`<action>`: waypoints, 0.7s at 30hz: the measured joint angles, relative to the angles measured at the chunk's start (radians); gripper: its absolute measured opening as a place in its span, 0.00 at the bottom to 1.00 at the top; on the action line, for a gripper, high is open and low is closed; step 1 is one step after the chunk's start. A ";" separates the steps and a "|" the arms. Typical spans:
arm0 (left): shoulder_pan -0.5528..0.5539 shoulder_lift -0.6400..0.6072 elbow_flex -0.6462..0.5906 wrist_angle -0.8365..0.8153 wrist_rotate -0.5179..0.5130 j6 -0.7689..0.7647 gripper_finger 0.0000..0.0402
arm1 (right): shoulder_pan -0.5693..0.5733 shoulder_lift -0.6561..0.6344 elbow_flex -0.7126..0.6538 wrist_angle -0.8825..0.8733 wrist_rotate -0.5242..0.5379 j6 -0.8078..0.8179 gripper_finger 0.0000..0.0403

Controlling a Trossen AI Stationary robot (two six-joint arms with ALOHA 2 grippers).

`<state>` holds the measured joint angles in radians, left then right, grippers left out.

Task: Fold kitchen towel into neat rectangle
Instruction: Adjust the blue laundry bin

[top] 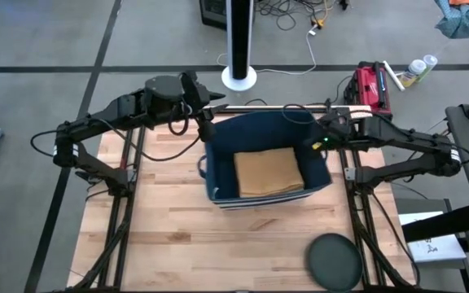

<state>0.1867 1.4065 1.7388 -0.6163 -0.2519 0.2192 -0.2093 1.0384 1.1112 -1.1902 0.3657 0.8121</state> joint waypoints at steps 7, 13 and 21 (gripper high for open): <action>0.000 -0.052 0.002 -0.020 0.052 -0.024 0.28 | 0.011 0.096 -0.027 0.203 -0.083 0.002 0.00; 0.000 -0.090 0.002 -0.036 0.112 -0.069 0.28 | 0.028 0.185 0.008 0.322 -0.117 -0.010 0.00; 0.000 -0.127 0.002 -0.050 0.005 -0.098 0.28 | 0.028 0.203 0.147 0.330 -0.104 -0.167 0.00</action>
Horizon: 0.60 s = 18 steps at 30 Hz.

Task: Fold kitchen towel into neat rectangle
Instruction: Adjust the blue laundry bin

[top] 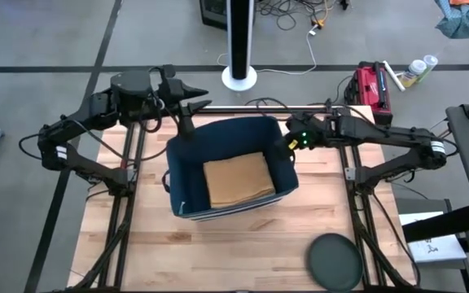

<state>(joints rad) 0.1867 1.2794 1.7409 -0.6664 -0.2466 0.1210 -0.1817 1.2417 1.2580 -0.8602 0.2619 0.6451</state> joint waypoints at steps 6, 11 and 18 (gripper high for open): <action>0.000 -0.061 0.000 -0.173 -0.003 -0.095 0.28 | -0.002 -0.028 0.092 -0.042 0.103 -0.080 0.00; 0.002 -0.087 0.000 -0.375 -0.014 -0.171 0.28 | 0.005 -0.052 0.127 -0.085 0.071 -0.135 0.00; 0.195 -0.065 0.000 -0.550 -0.187 -0.336 0.28 | 0.107 -0.041 0.126 -0.068 -0.201 -0.181 0.00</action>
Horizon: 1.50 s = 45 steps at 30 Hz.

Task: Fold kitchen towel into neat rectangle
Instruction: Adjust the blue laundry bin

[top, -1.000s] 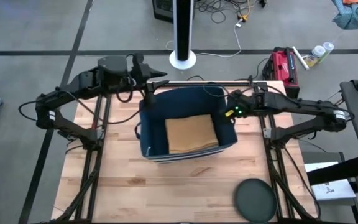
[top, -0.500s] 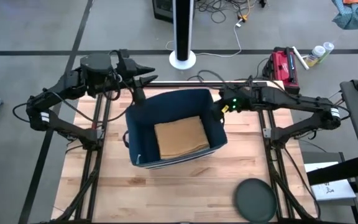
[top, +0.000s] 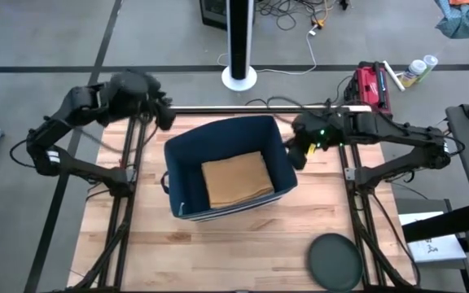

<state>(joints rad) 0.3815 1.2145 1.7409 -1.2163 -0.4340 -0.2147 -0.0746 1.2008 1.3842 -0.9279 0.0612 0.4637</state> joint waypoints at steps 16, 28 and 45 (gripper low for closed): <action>0.347 0.276 -0.001 -0.355 0.539 0.117 0.28 | 0.387 0.063 0.113 -0.159 -0.041 0.668 0.00; 0.322 0.257 -0.048 -0.356 0.577 -0.002 0.28 | 0.386 0.175 0.079 -0.243 -0.016 0.797 0.00; 0.167 0.165 -0.205 -0.352 0.670 -0.055 0.28 | 0.075 0.192 0.075 -0.269 0.046 0.374 0.00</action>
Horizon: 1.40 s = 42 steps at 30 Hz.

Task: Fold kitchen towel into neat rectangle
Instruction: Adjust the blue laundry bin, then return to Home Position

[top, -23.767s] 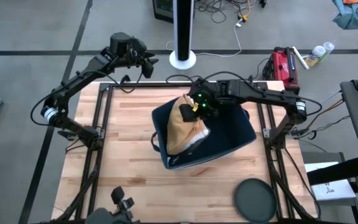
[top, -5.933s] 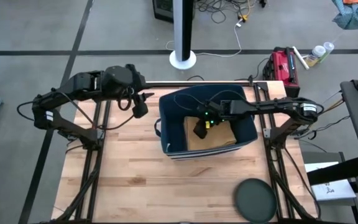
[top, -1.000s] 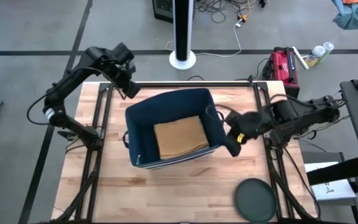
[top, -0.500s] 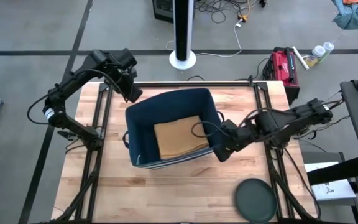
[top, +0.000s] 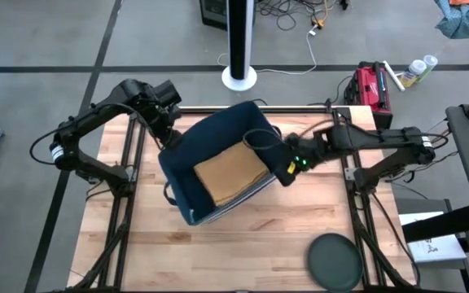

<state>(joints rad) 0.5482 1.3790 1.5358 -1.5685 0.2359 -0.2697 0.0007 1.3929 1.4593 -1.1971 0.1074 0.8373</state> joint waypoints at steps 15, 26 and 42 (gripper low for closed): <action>-0.253 -0.061 -0.113 0.109 0.072 -0.126 0.28 | -0.344 0.006 -0.002 0.072 0.024 -0.343 0.00; -0.360 -0.060 -0.144 0.347 0.085 -0.026 0.28 | -0.477 0.090 -0.003 0.303 -0.052 -0.432 0.00; -0.359 -0.144 -0.193 0.332 -0.008 0.096 0.28 | -0.495 -0.115 -0.003 0.297 -0.092 -0.520 0.00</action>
<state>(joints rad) 0.1896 1.2353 1.3428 -1.2368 0.2283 -0.1741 -0.4947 1.2783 1.4567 -0.8997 0.0158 0.3177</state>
